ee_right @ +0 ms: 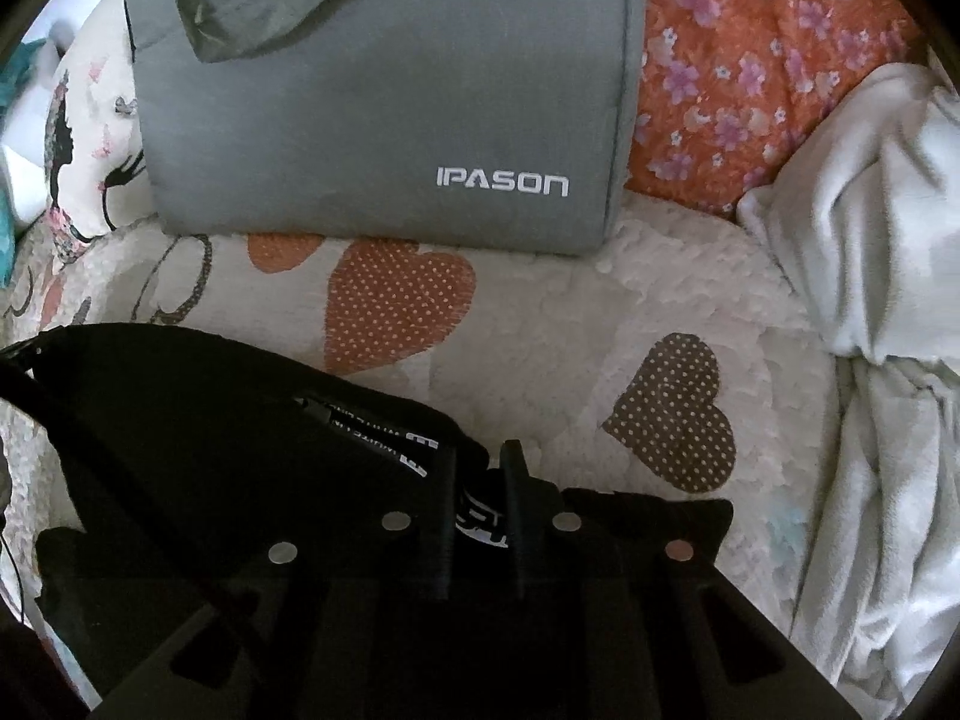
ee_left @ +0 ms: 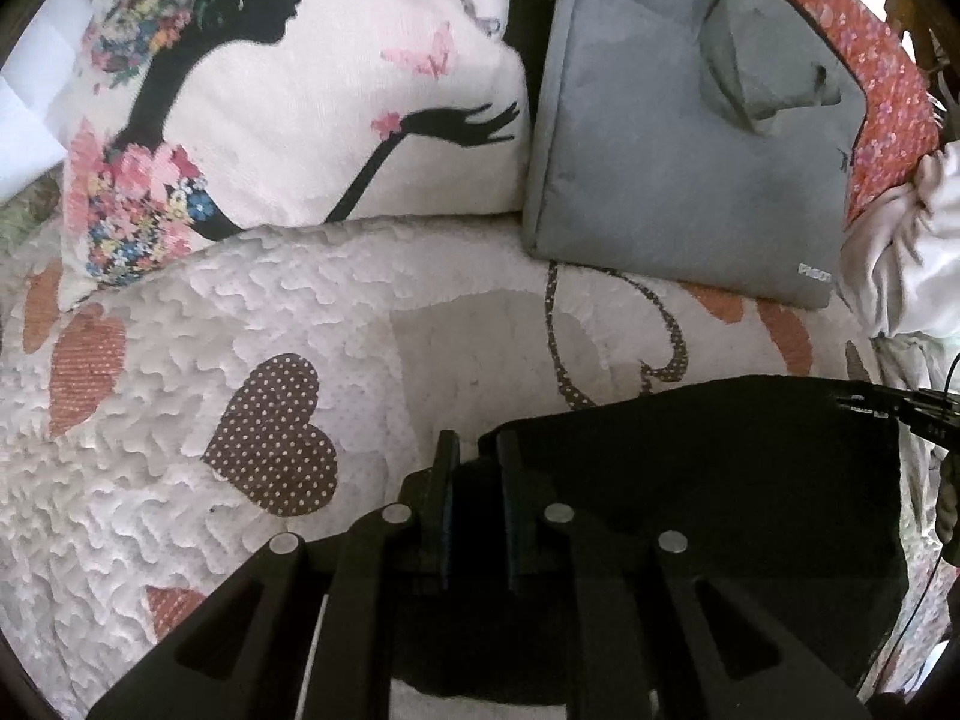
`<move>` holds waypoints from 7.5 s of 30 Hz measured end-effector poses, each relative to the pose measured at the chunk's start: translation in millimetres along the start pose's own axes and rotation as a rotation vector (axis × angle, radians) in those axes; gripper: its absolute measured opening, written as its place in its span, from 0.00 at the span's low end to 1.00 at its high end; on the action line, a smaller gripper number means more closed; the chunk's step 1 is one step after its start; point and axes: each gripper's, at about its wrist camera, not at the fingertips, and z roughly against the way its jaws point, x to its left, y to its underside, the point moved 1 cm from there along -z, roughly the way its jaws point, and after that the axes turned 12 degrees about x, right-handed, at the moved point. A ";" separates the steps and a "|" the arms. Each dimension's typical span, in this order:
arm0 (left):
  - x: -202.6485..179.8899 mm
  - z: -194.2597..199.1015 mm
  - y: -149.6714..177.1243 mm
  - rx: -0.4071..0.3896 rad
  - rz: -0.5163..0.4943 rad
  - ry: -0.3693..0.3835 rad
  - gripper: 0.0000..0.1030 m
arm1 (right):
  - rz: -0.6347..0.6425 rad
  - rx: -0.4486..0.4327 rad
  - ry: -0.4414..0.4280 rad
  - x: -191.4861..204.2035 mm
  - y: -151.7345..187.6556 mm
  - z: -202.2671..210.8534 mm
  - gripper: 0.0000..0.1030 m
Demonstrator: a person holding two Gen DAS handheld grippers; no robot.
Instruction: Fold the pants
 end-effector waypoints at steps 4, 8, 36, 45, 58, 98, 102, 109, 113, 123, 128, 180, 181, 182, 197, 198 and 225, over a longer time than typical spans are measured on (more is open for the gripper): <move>-6.7 20.9 10.2 -0.022 -0.015 -0.013 0.11 | -0.003 -0.013 0.002 5.0 8.5 15.3 0.14; -13.6 39.3 21.0 -0.038 -0.023 -0.033 0.11 | -0.011 -0.025 0.005 9.1 20.3 29.1 0.14; -31.9 111.5 254.6 -0.051 0.014 -0.062 0.13 | 0.007 0.075 -0.021 27.4 244.1 57.6 0.10; 0.9 113.2 285.8 -0.004 0.133 -0.039 0.32 | -0.069 0.129 0.063 0.8 272.8 54.9 0.22; 26.8 103.9 290.5 -0.024 0.338 0.140 0.34 | 0.210 0.035 -0.261 165.5 200.1 88.2 0.33; 58.4 84.3 312.7 -0.061 0.444 0.313 0.16 | 0.372 0.318 -0.156 402.4 110.9 -16.4 0.59; 60.0 85.0 310.6 -0.072 0.450 0.305 0.16 | 0.448 0.359 -0.055 418.3 115.0 -24.6 0.73; 67.9 90.1 320.7 -0.085 0.459 0.268 0.16 | 0.453 0.365 0.111 436.2 122.9 -57.6 0.57; 62.0 93.2 317.7 -0.096 0.429 0.290 0.24 | 0.438 0.352 0.110 418.4 122.0 -46.1 0.21; 19.5 84.2 272.7 -0.135 0.258 0.249 0.60 | 0.296 0.338 -0.137 378.1 107.3 -17.1 0.21; 35.7 63.8 260.0 -0.060 0.330 0.540 0.10 | 0.294 0.310 -0.155 371.3 106.4 -1.4 0.21; 70.5 91.4 288.9 -0.037 0.430 0.037 0.29 | -0.042 0.246 -0.182 239.4 43.5 -51.6 0.42; 68.3 91.7 287.1 -0.040 0.423 0.025 0.29 | -0.020 0.242 -0.168 241.0 40.5 -48.8 0.42; 66.3 93.1 286.2 -0.049 0.423 0.026 0.29 | -0.001 0.225 -0.158 242.4 39.4 -43.2 0.41; 54.4 85.5 283.8 -0.019 0.396 -0.003 0.29 | 0.095 0.058 -0.104 236.1 170.6 17.2 0.41; 53.9 85.5 284.0 -0.021 0.393 -0.007 0.30 | 0.130 0.033 -0.025 240.8 194.2 16.9 0.41; 141.9 107.6 328.5 -0.115 0.726 0.044 0.34 | 0.066 -0.052 -0.202 184.1 254.2 74.0 0.64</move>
